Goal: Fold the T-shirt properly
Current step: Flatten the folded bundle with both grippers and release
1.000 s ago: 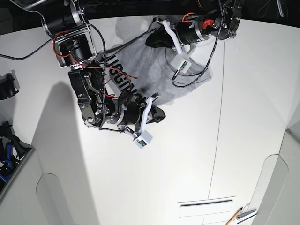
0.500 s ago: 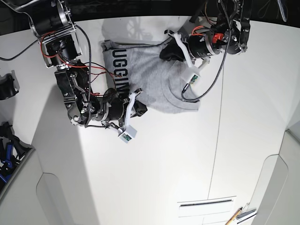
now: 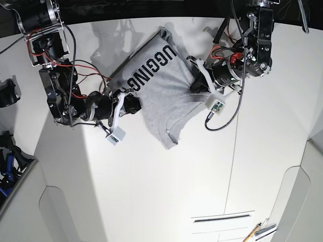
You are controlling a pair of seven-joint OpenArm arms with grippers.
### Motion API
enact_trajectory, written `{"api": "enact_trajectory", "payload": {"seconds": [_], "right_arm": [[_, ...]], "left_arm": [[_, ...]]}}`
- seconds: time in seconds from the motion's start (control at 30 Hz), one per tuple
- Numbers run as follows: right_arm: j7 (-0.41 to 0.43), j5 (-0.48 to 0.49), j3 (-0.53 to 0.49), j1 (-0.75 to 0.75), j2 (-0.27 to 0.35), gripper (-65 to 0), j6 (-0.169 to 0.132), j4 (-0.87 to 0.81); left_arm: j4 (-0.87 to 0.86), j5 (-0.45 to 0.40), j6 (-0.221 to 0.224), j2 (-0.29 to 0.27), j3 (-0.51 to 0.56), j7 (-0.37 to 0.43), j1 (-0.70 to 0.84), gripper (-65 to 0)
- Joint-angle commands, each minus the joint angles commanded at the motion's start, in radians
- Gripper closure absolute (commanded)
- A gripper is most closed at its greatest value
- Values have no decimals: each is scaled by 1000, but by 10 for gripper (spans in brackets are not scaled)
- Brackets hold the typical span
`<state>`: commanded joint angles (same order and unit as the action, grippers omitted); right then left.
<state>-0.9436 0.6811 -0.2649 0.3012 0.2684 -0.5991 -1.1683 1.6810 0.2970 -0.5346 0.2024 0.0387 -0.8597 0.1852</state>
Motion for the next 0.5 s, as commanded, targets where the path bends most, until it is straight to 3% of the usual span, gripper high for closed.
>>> {"api": "enact_trajectory", "payload": {"seconds": [0.27,0.5], "right_arm": [[0,45,114,-186,0,0,-3,-176],[0,41,126,-300,0,0,-3,-328]], "left_arm": [[-80,1,1,0,0,13,-97,0],[-80,2,1,0,0,26,-119,0]]}}
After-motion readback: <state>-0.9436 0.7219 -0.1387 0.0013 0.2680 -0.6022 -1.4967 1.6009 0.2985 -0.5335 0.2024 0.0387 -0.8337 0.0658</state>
